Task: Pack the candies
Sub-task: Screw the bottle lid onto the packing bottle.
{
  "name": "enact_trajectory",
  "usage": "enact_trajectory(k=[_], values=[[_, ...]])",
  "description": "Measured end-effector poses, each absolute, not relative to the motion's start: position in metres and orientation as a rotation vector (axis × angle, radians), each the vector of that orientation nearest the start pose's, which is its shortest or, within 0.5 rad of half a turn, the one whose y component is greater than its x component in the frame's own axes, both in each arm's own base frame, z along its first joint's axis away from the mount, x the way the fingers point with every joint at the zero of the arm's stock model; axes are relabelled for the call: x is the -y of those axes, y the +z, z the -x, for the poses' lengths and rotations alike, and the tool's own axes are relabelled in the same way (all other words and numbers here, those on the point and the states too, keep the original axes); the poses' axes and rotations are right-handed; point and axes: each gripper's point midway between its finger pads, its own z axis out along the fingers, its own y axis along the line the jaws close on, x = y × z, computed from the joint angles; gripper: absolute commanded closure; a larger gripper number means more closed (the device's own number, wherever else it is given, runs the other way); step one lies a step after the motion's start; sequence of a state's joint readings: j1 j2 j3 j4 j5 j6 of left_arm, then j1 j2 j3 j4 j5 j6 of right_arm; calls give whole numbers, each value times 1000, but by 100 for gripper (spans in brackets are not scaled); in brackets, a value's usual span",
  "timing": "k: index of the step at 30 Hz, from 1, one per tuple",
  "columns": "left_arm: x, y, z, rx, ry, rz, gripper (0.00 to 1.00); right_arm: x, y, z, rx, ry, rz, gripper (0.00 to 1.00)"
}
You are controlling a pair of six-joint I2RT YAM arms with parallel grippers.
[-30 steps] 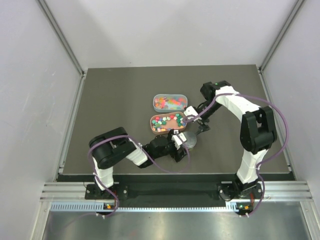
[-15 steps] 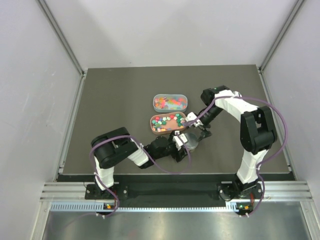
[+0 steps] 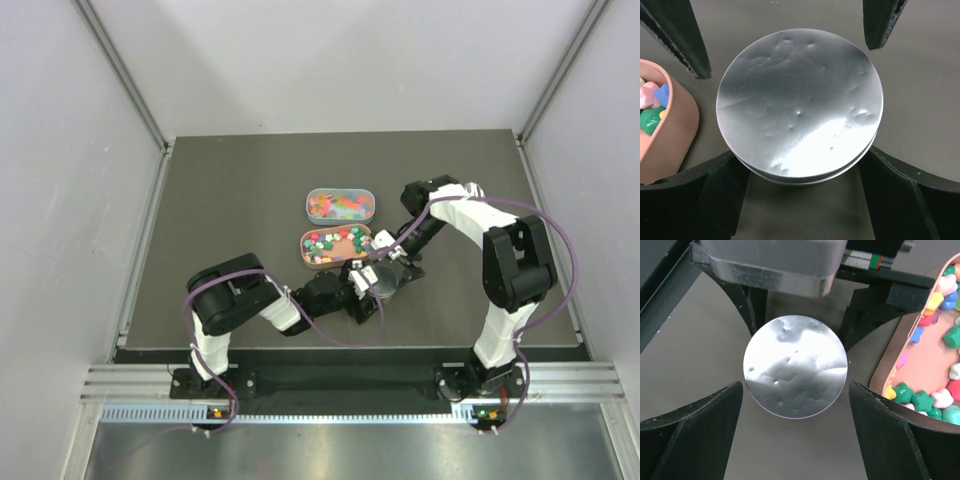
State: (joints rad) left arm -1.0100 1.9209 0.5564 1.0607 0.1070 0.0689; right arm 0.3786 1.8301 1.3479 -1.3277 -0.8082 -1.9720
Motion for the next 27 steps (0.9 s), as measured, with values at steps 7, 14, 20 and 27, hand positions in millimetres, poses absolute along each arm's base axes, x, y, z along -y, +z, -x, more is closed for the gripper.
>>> enact_trajectory(k=[7, 14, 20, 27], values=[[385, 20, -223, -1625, -740, -1061, 13, -205, 87, -235, -1091, 982, 2314, 19], [385, 20, -223, -1623, -740, -1061, 14, -204, 83, -233, -1085, 987, 2321, 17], [385, 20, -223, -1623, -741, -1061, 14, -205, 80, -234, -1084, 989, 2313, 14], [385, 20, -223, -1623, -741, -1060, 14, -205, 73, -235, -1124, 999, 2313, 15]])
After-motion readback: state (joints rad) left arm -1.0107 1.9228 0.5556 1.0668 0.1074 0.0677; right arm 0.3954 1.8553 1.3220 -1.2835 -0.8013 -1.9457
